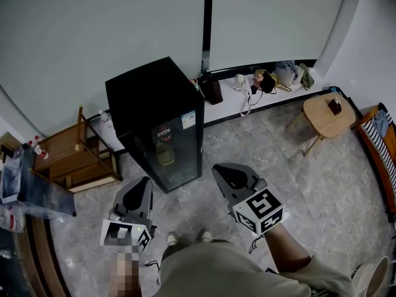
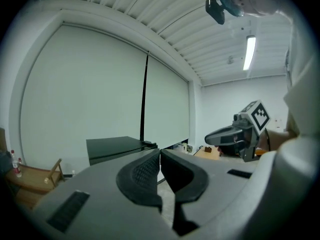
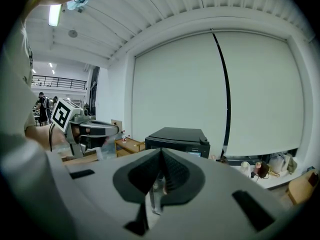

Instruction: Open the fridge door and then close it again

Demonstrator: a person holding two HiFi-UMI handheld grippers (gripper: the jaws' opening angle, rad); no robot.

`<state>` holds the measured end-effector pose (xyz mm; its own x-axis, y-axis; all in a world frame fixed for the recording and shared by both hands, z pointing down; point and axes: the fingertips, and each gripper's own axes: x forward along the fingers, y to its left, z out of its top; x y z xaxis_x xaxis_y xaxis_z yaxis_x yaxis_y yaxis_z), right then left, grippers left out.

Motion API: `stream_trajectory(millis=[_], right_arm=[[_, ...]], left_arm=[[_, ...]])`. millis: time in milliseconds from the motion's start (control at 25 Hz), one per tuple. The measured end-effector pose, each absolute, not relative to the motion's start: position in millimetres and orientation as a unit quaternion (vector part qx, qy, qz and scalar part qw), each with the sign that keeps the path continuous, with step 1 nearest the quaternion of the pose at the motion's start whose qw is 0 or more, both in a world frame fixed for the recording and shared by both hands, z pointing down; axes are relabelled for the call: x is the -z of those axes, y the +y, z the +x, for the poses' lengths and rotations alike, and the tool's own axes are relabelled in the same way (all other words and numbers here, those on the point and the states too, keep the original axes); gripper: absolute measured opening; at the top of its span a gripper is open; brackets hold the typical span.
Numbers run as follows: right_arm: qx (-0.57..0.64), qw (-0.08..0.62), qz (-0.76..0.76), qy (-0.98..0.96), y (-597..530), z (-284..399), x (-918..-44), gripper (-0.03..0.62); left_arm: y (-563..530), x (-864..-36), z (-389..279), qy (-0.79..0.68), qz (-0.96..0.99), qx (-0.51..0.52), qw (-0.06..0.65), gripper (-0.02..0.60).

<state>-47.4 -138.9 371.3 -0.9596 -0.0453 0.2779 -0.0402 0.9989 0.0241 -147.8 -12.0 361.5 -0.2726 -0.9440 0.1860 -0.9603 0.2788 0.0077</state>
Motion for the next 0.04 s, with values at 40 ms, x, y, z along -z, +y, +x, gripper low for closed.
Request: stream_trajectory(millis=[40], right_arm=[[0.009, 0.140, 0.021, -0.990, -139.7, -47.4, -372.4, -0.003]], left_arm=[[-12.5, -361.7, -147.1, -0.796, 0.598, -0.048, 0.077, 0.008]])
